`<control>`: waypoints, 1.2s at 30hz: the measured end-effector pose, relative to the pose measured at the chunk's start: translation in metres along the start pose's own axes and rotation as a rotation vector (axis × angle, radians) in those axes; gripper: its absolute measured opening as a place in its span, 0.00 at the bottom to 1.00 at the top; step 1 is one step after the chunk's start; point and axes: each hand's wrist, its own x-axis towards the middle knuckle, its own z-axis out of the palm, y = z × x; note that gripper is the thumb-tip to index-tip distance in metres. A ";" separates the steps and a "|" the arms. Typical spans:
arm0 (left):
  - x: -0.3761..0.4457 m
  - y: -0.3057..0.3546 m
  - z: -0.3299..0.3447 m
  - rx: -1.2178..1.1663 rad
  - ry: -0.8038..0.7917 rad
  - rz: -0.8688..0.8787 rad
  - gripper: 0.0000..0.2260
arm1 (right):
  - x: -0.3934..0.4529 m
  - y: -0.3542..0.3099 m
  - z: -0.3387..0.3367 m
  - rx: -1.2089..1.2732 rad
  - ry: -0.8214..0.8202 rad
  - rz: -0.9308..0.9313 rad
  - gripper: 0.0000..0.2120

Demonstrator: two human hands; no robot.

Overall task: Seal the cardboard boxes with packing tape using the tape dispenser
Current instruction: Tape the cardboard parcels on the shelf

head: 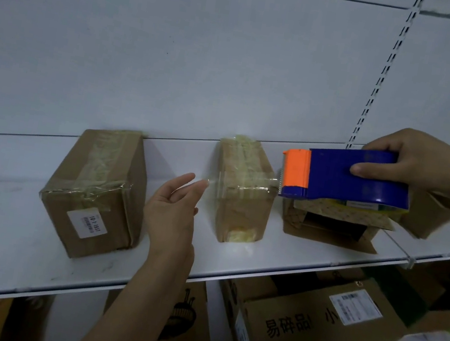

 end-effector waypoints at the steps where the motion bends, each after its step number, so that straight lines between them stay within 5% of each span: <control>1: 0.001 -0.002 0.001 0.006 0.006 -0.003 0.11 | 0.002 0.004 0.000 -0.005 -0.001 -0.003 0.34; 6: 0.003 -0.010 0.006 0.038 0.037 -0.035 0.12 | 0.014 0.019 0.007 -0.027 -0.038 0.055 0.19; 10: 0.005 -0.014 0.007 0.084 0.039 -0.063 0.12 | 0.020 0.027 0.011 0.002 -0.094 0.084 0.27; 14: 0.010 -0.022 0.008 0.136 0.014 -0.165 0.11 | 0.024 0.031 0.016 -0.020 -0.079 0.152 0.15; 18: 0.018 -0.037 0.001 0.156 -0.019 -0.302 0.09 | 0.026 0.037 0.019 -0.006 -0.090 0.190 0.19; 20: 0.021 -0.036 -0.003 0.278 0.037 -0.086 0.07 | 0.025 0.037 0.018 -0.001 -0.079 0.192 0.18; 23: 0.016 -0.015 -0.001 0.579 0.094 0.614 0.08 | 0.025 0.034 0.016 0.005 -0.096 0.166 0.25; 27: 0.013 0.004 0.028 0.739 -0.247 1.304 0.07 | 0.027 0.031 0.015 -0.011 -0.118 0.153 0.19; 30: 0.027 -0.015 0.046 0.943 -0.474 1.455 0.10 | 0.027 0.030 0.016 -0.004 -0.127 0.153 0.15; 36: 0.052 -0.040 0.038 0.950 -0.581 1.375 0.14 | 0.026 0.031 0.018 0.016 -0.120 0.153 0.13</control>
